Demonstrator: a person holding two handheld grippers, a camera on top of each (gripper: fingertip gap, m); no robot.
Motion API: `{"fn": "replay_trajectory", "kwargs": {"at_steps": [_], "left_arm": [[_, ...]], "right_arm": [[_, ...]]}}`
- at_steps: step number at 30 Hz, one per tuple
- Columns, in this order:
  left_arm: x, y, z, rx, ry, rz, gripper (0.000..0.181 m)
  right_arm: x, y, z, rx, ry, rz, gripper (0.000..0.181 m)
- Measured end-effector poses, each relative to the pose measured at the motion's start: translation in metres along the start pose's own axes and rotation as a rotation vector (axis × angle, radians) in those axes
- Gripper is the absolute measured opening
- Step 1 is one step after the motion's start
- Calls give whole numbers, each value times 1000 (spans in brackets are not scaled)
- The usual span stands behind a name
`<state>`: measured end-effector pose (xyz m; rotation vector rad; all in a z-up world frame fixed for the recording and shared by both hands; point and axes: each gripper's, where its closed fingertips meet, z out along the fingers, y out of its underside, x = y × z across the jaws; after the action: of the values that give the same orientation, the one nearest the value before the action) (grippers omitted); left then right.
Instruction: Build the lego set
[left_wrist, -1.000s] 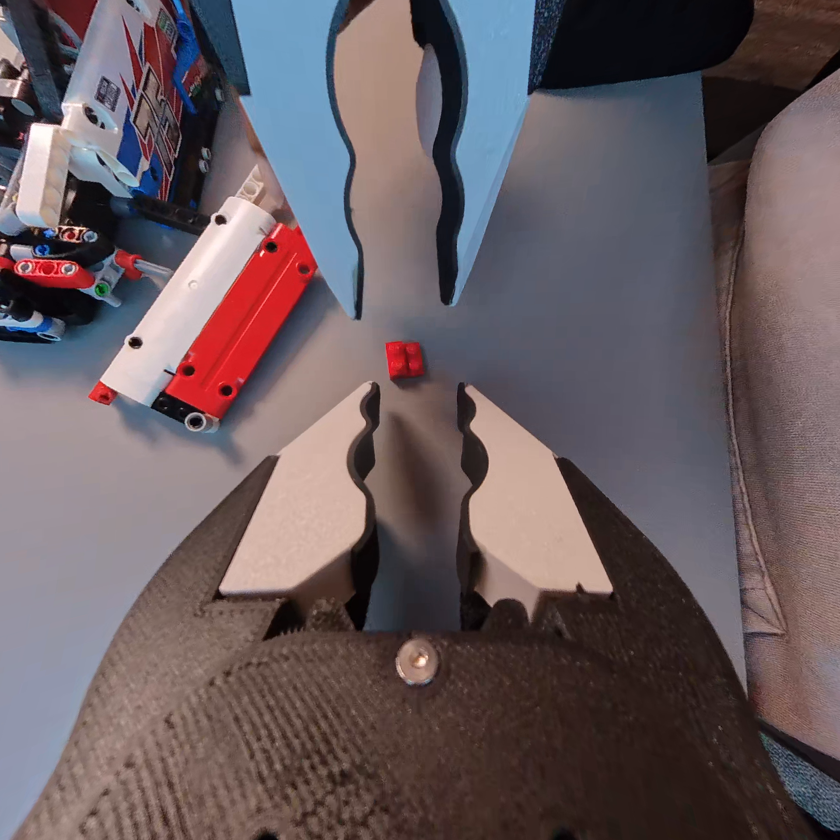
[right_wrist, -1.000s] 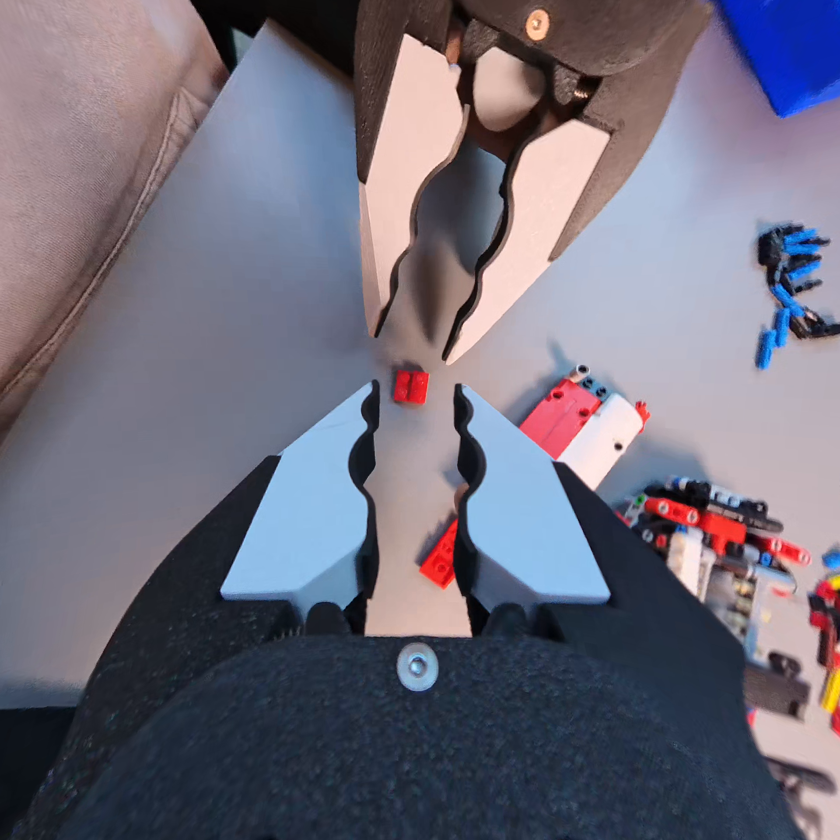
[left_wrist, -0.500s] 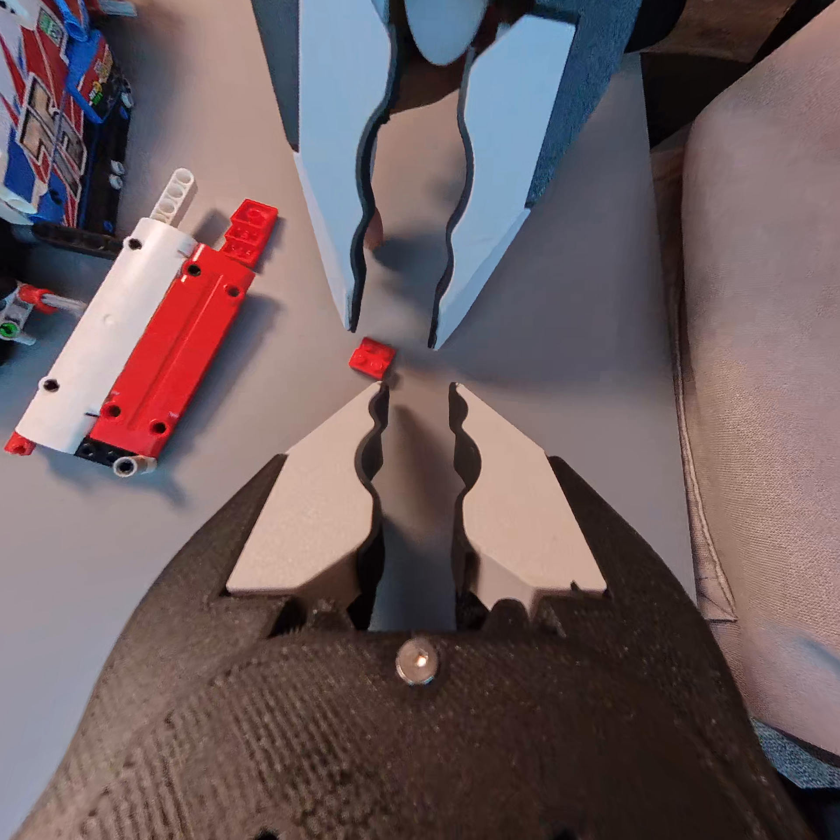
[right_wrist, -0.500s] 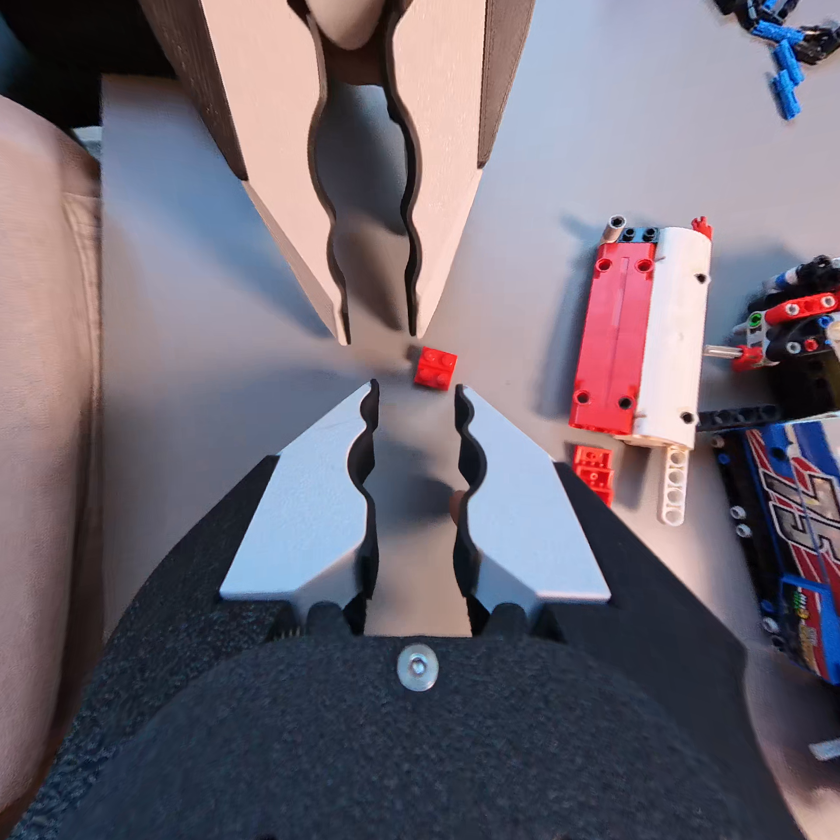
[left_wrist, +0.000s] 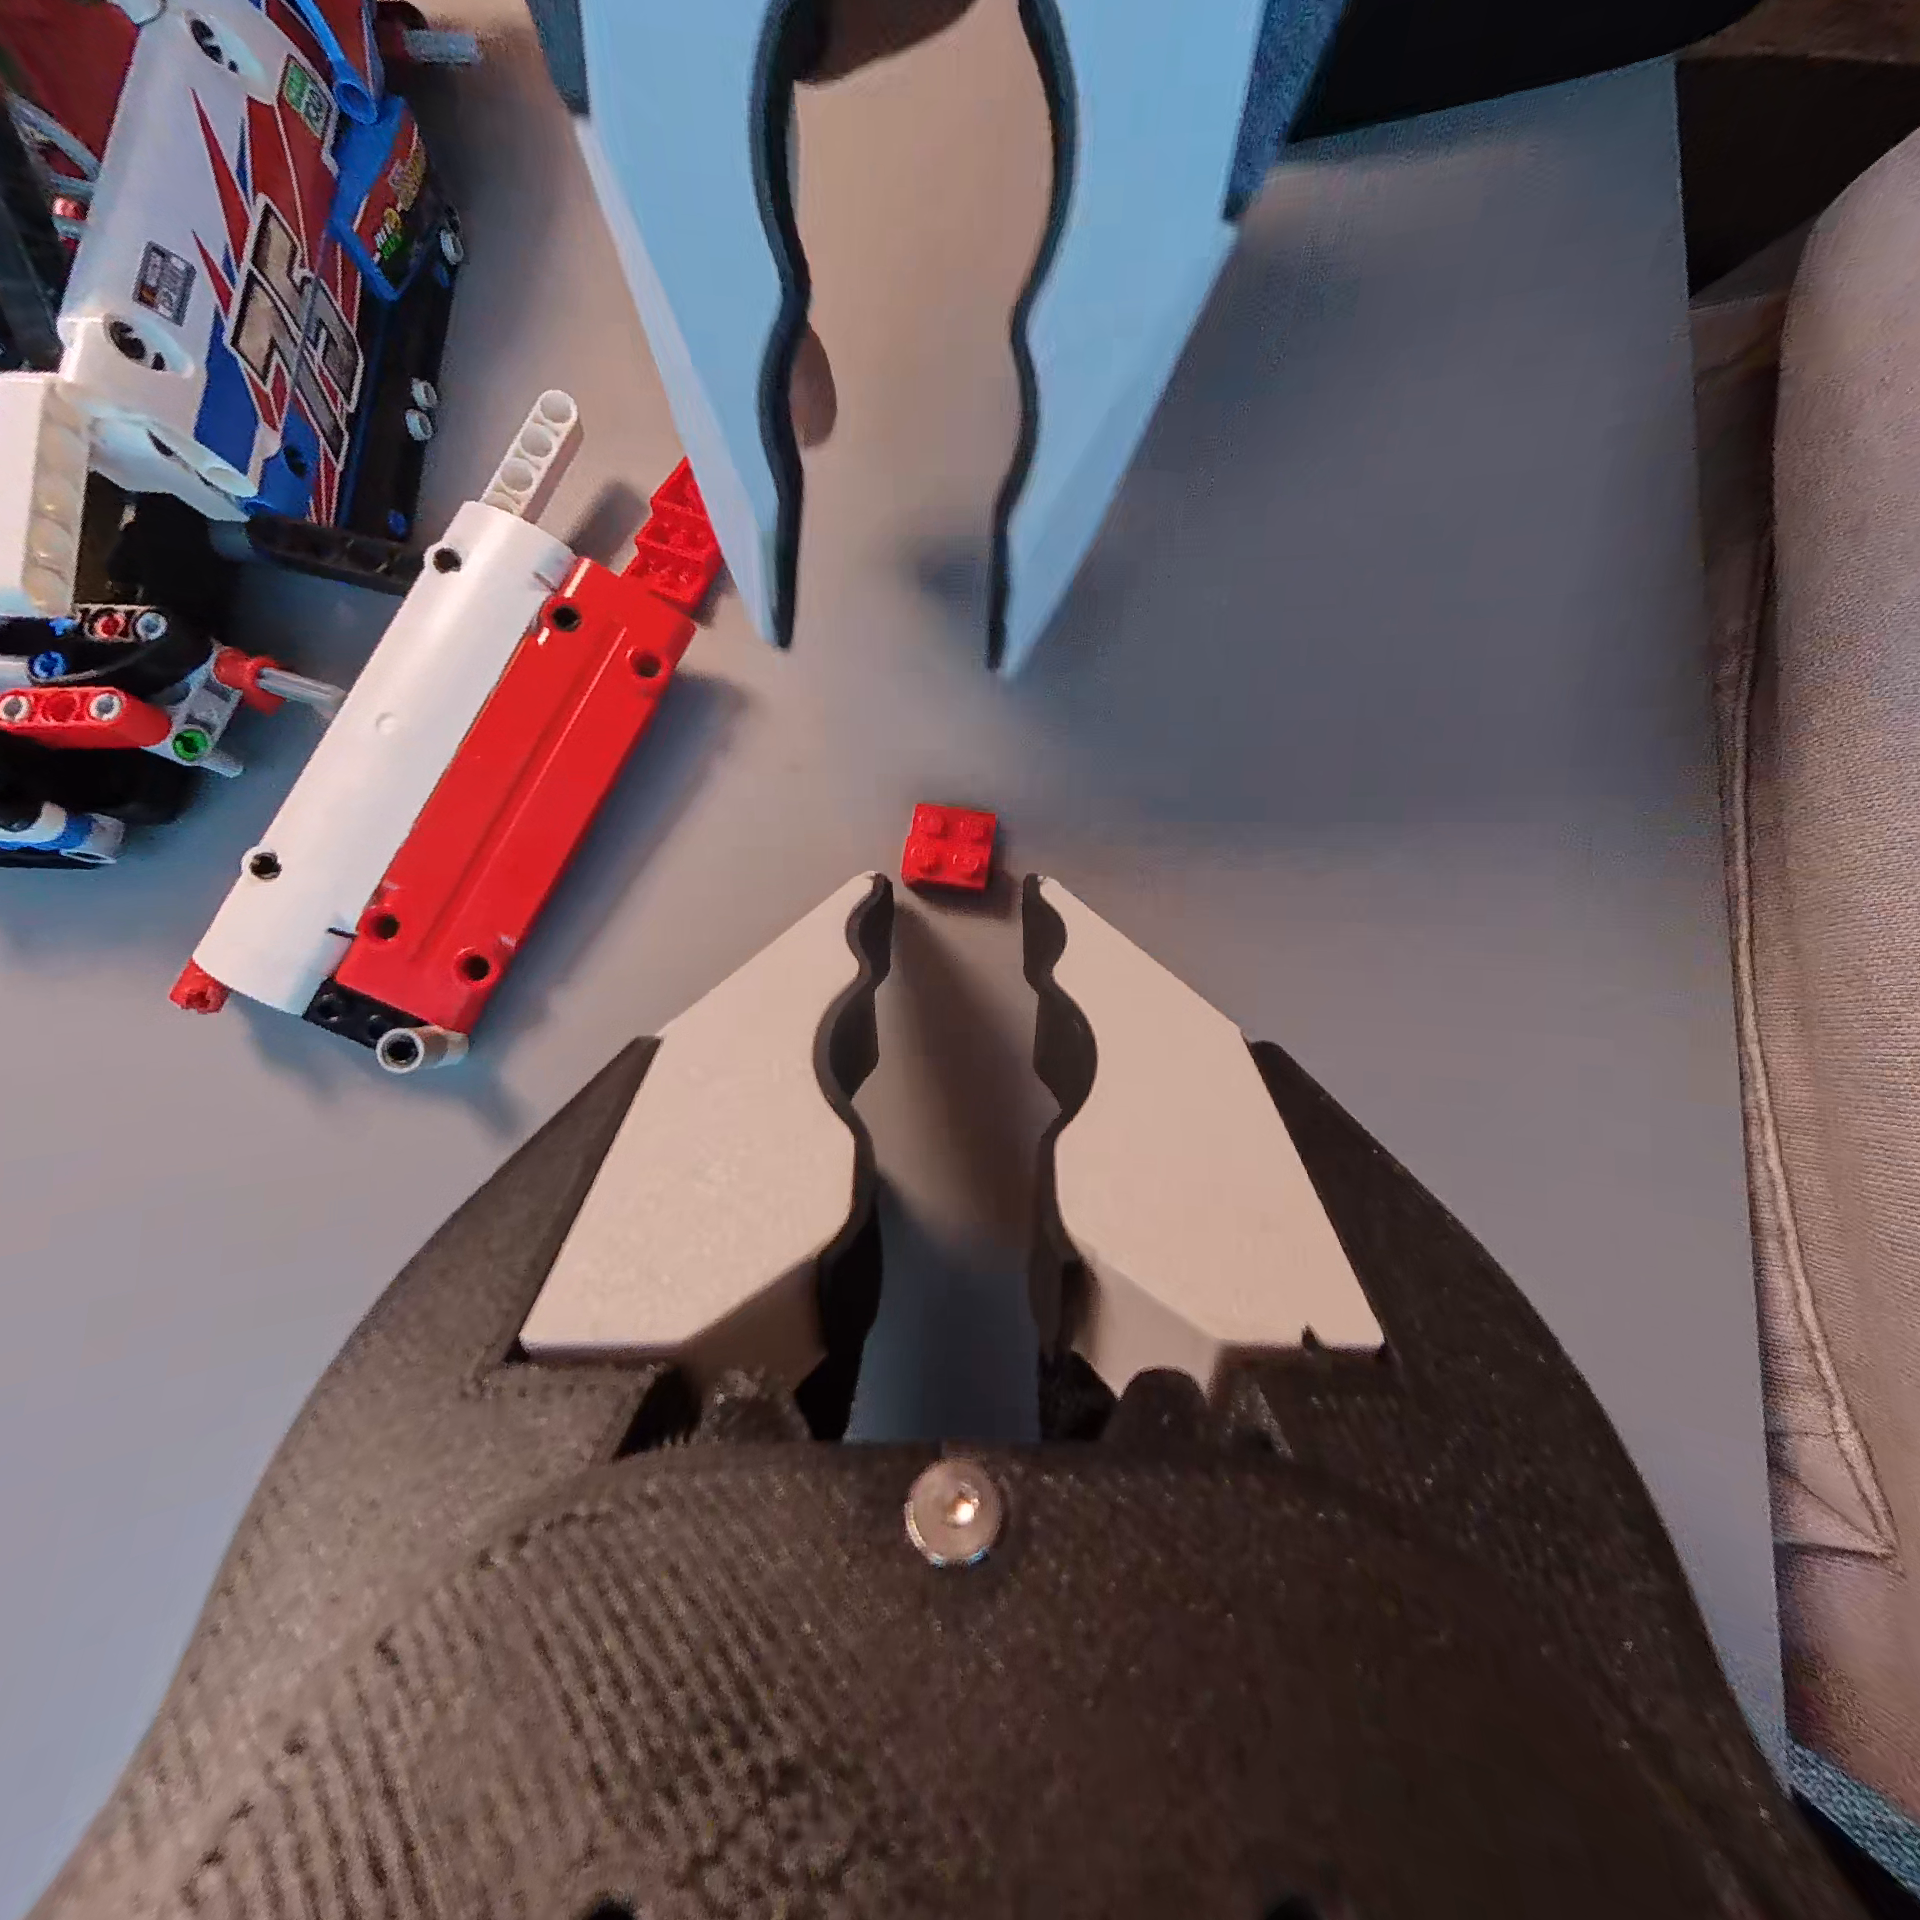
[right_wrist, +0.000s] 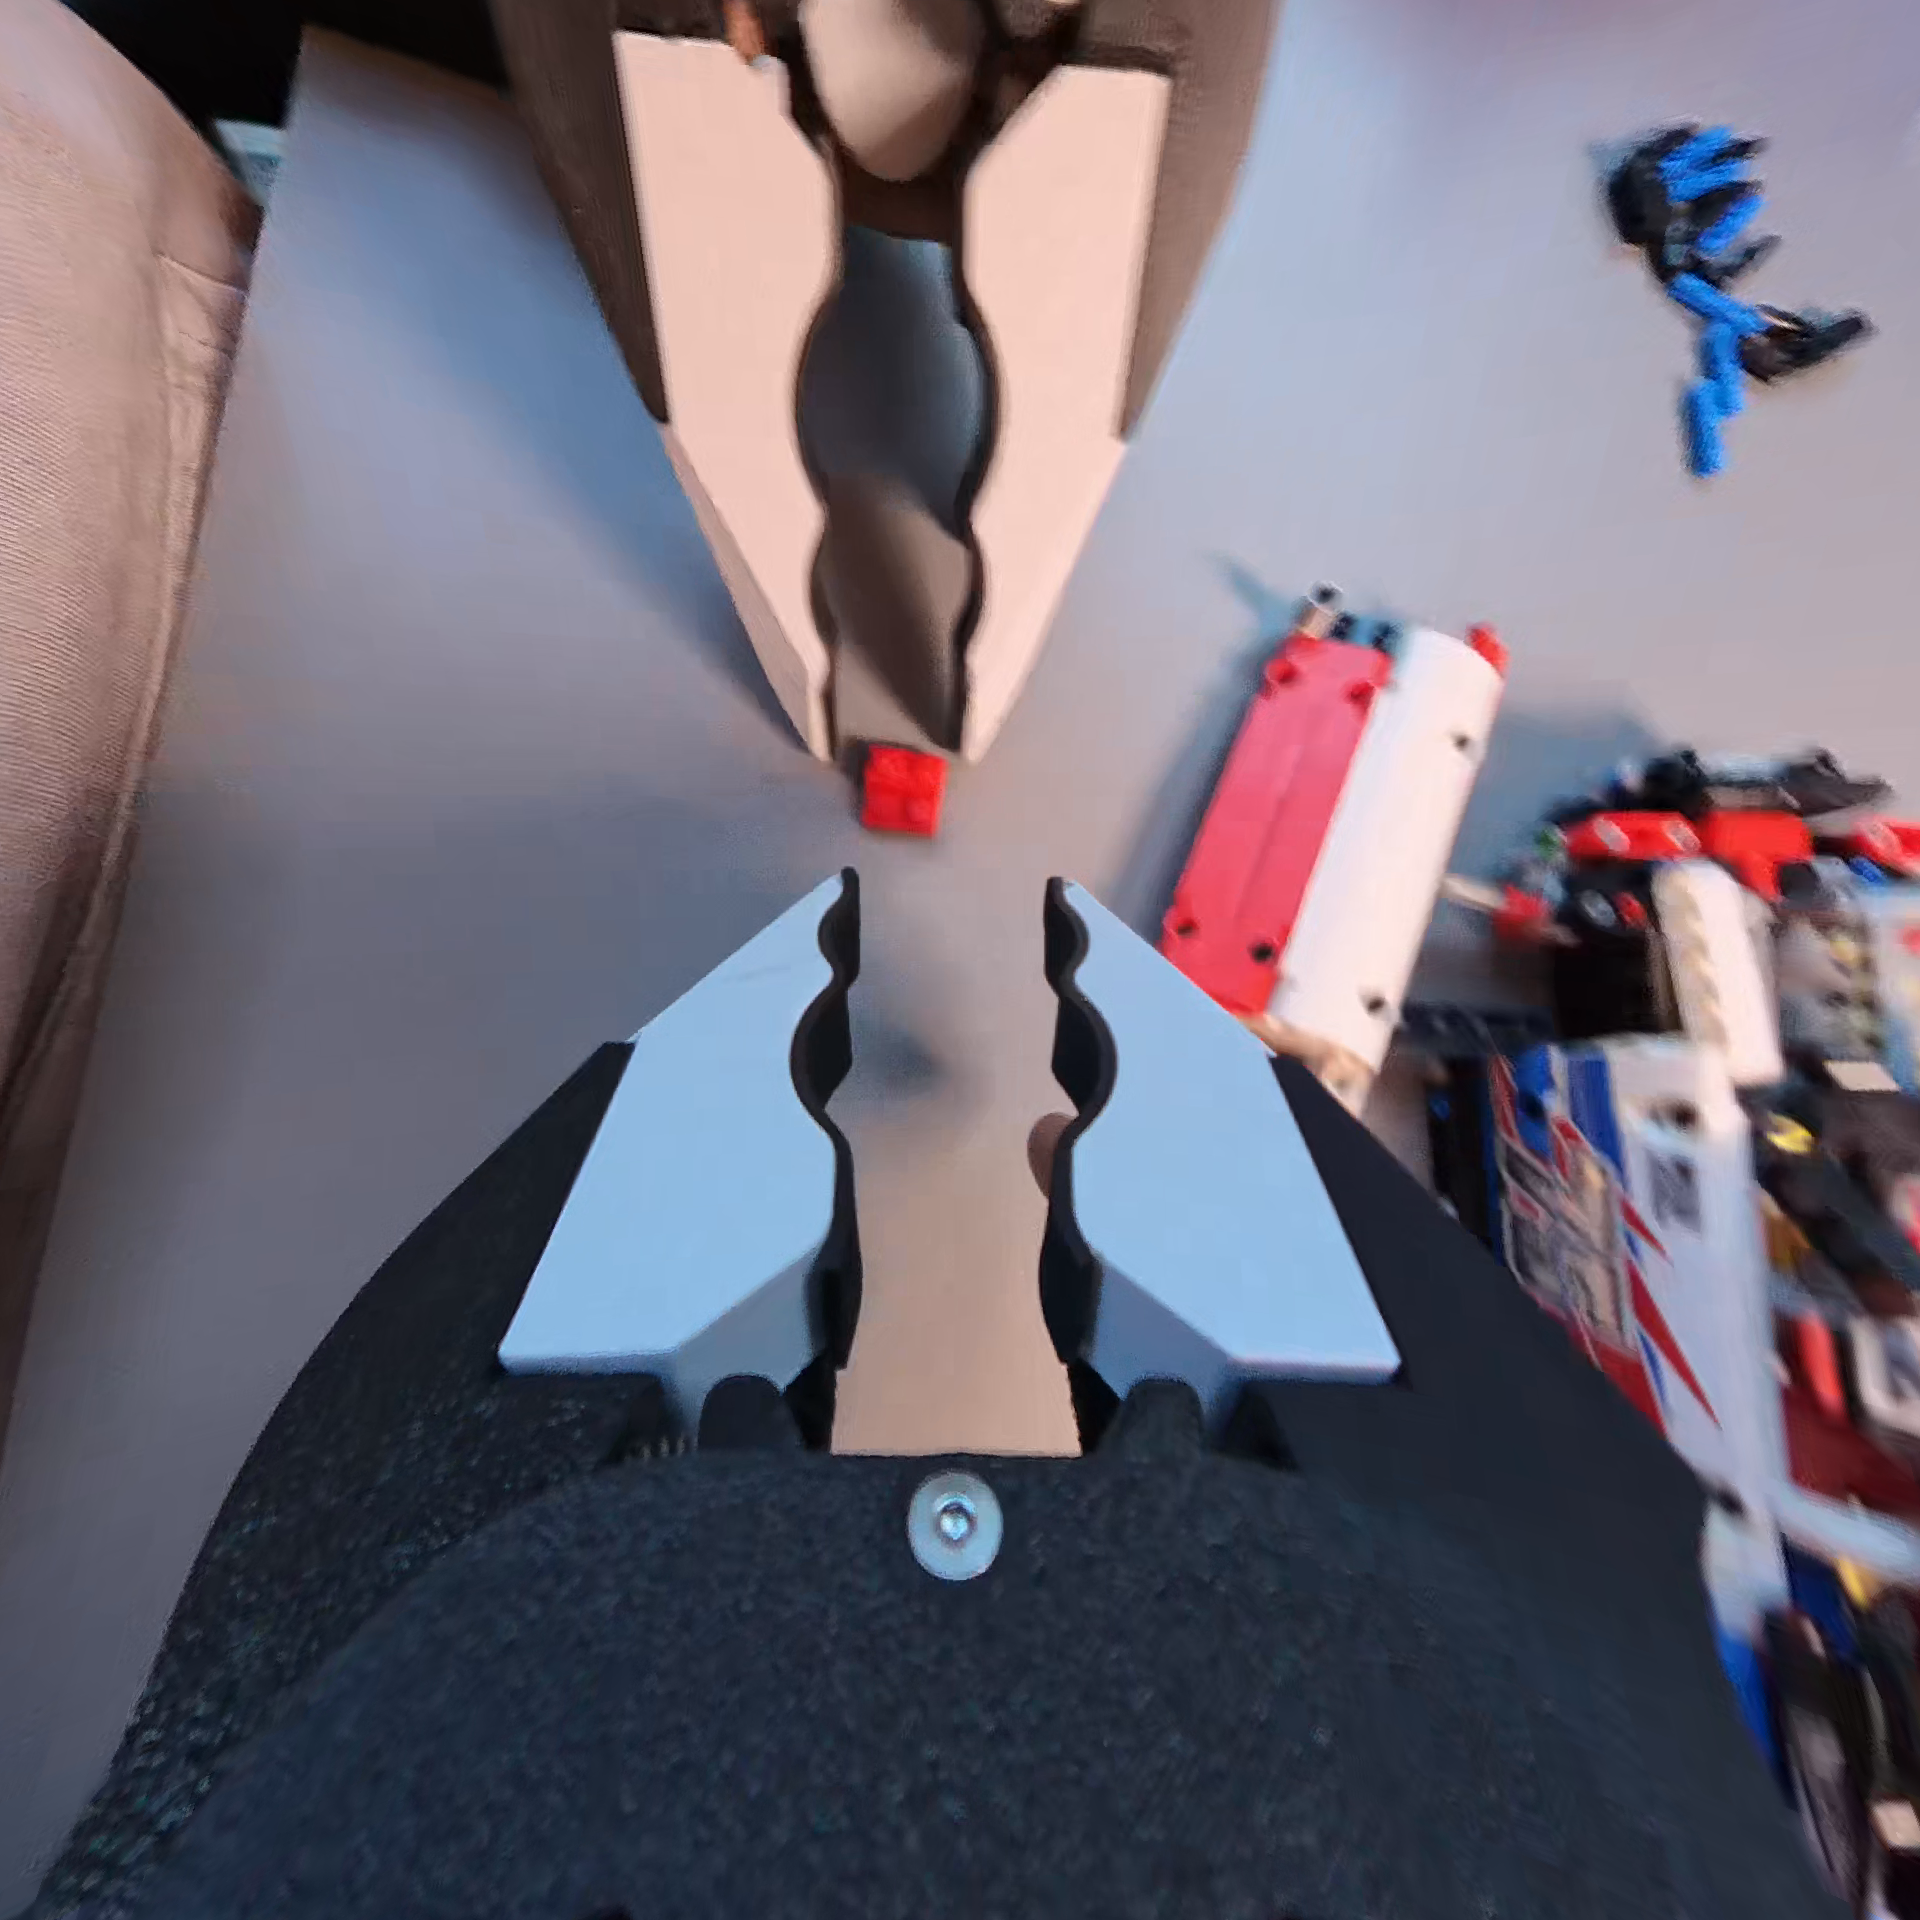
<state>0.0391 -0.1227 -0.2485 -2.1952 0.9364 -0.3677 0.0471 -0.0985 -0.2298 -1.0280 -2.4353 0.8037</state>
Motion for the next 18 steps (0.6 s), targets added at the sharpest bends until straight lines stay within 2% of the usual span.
{"fn": "replay_trajectory", "kwargs": {"at_steps": [4, 8, 11, 14, 18], "left_arm": [[0, -4, 4, 9, -1, 13, 18], [-2, -7, 5, 17, -5, 17, 22], [-5, -14, -2, 75, -6, -25, 24], [-14, -25, -12, 163, -39, -77, 24], [-18, -53, -29, 369, 38, -263, 27]], "right_arm": [[33, 45, -27, -65, 166, 125, 29], [45, 58, -19, -48, 177, 252, 27], [48, 52, -12, -33, 167, 237, 16], [39, 35, -18, 19, 185, 57, 12], [28, -17, -45, 216, 407, -225, 12]]}}
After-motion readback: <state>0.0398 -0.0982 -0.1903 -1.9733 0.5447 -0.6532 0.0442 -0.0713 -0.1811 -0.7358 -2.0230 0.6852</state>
